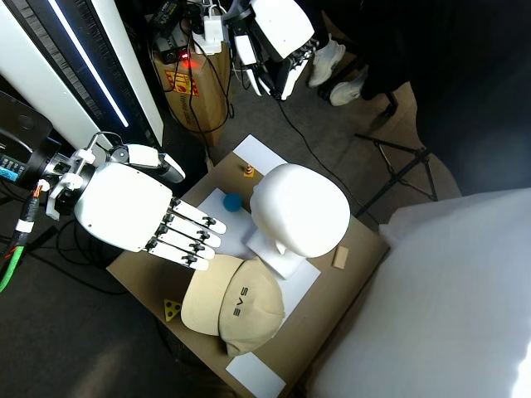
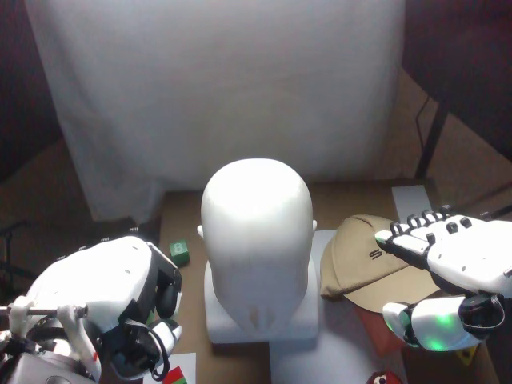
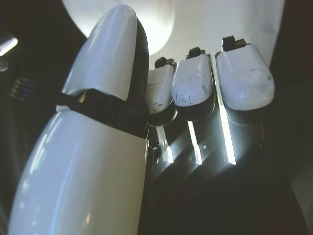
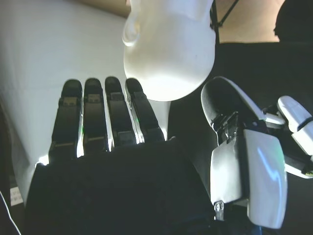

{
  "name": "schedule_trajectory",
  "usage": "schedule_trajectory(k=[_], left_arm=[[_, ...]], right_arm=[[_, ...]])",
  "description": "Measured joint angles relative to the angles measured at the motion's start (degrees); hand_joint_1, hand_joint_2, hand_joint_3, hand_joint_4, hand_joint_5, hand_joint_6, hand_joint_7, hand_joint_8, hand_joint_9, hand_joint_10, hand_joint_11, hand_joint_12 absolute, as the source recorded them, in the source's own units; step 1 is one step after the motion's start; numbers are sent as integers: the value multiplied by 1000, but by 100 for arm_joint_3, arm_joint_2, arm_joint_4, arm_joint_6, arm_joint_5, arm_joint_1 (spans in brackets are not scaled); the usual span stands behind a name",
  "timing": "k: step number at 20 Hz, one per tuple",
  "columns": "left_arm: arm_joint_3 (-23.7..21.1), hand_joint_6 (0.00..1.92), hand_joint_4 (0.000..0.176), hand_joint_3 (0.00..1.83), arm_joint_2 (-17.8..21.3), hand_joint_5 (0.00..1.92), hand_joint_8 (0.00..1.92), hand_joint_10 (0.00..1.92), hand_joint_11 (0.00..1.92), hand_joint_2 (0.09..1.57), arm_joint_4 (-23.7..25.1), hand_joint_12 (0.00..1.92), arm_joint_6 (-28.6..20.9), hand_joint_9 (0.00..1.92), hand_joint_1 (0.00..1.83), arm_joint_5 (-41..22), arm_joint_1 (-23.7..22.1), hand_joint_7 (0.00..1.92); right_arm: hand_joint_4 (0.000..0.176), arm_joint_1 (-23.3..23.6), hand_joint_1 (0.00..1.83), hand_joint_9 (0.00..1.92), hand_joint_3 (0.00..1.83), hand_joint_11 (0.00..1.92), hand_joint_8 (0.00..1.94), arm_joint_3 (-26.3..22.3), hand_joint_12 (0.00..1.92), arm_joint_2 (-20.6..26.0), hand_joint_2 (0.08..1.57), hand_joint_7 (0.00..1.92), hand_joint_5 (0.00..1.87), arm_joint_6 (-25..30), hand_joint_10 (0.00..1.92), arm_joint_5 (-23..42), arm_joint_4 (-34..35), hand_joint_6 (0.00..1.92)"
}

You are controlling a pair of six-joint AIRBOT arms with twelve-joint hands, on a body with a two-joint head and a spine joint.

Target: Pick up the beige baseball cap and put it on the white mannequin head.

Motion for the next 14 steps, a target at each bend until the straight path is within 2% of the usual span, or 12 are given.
schedule_trajectory(k=[3,5,7,10,12,14], left_arm=[[0,49,35,122,4,45,38,43,0,1052,17,302,-4,29,0,7,0,26],[-2,8,28,26,4,54,4,5,0,1092,7,237,-7,25,0,35,31,24],[-2,4,20,18,4,52,2,2,0,1095,2,231,-11,23,0,68,35,24],[-2,2,18,14,4,49,1,9,0,1096,94,232,-11,44,0,33,35,24],[-2,1,18,8,4,48,1,6,0,1099,103,259,-11,49,0,48,70,25],[-2,1,15,7,4,48,1,5,0,1100,236,259,-13,49,0,-39,195,25]], right_arm=[[80,0,0,68,152,0,41,0,494,0,960,95,21,-72,51,15,129,33],[72,0,0,95,25,0,3,-2,497,4,1022,114,34,-92,6,15,122,3],[61,0,0,98,13,0,0,-13,496,4,1027,114,33,-170,3,11,127,0],[60,-76,0,99,2,0,0,22,494,2,1008,113,32,-129,3,26,-409,0],[56,-302,0,108,0,0,3,199,518,-13,1000,125,50,435,4,-2,-1108,5],[44,-501,0,108,5,0,1,457,515,-13,1013,123,57,1165,3,-98,-1888,6]])
